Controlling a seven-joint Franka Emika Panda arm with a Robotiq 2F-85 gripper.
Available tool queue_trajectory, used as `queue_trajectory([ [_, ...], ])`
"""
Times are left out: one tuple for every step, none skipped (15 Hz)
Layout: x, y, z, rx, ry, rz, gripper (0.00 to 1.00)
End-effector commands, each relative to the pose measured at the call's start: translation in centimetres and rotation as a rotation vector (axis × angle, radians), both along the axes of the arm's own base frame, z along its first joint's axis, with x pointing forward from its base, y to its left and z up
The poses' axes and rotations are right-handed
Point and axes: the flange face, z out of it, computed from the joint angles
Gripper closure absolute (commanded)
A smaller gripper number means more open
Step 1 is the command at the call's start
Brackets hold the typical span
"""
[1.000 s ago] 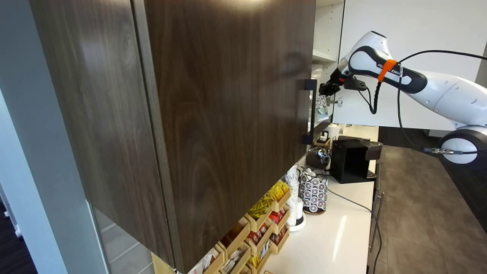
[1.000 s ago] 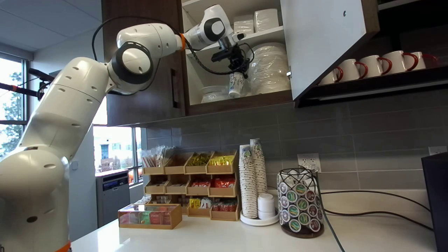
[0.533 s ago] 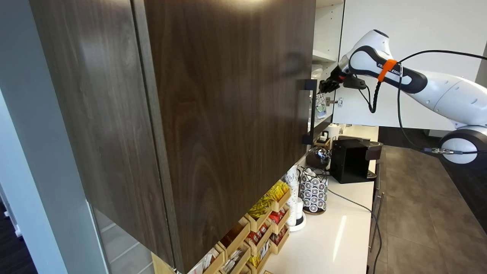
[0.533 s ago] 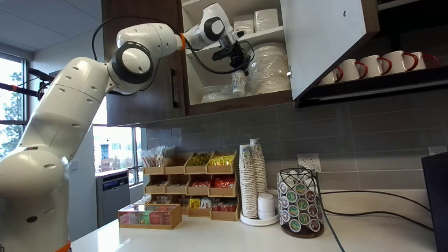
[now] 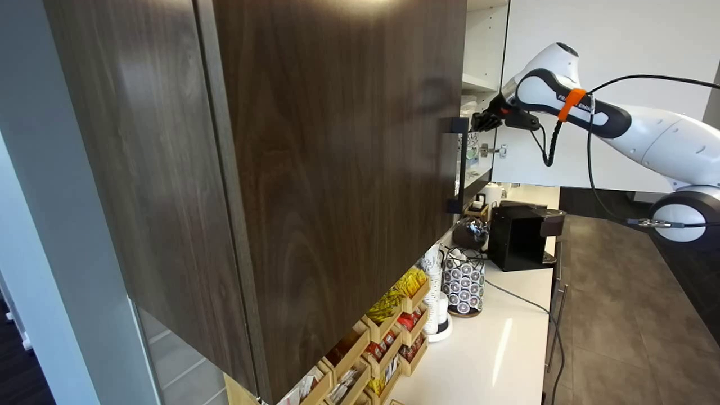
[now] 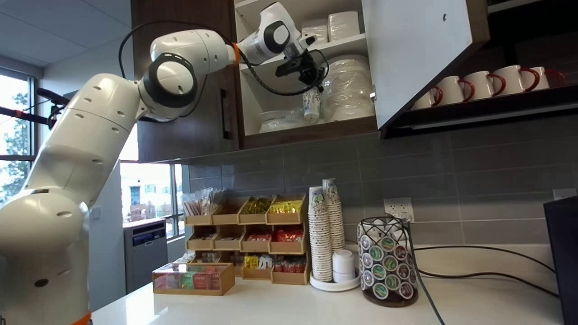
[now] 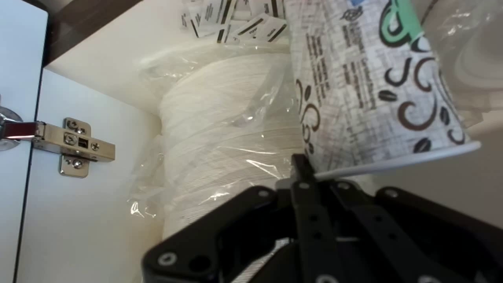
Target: Put paper cup in the bottom shelf of top cabinet
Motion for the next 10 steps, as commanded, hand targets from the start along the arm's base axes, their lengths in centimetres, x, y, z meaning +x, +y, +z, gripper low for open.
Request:
queue_trajectory([
  [-0.2, 0.2, -0.2, 0.019, -0.009, -0.011, 0.99],
  [-0.2, 0.0, -0.4, 0.015, -0.008, -0.015, 0.99],
  [-0.1, -0.1, -0.6, 0.017, -0.002, -0.017, 0.99],
  [-0.1, -0.2, -0.8, 0.016, 0.0, -0.019, 0.99],
  [-0.1, -0.2, -1.0, 0.017, 0.003, -0.017, 0.99],
  [-0.1, -0.1, -1.2, 0.022, 0.007, -0.013, 0.99],
  [0.0, -0.1, -1.5, 0.018, 0.013, -0.013, 0.99],
  [0.0, 0.0, -1.8, 0.023, 0.015, -0.008, 0.99],
  [0.0, 0.0, -2.0, 0.022, 0.016, -0.009, 0.99],
  [0.0, 0.0, -2.2, 0.027, 0.015, -0.008, 0.99],
])
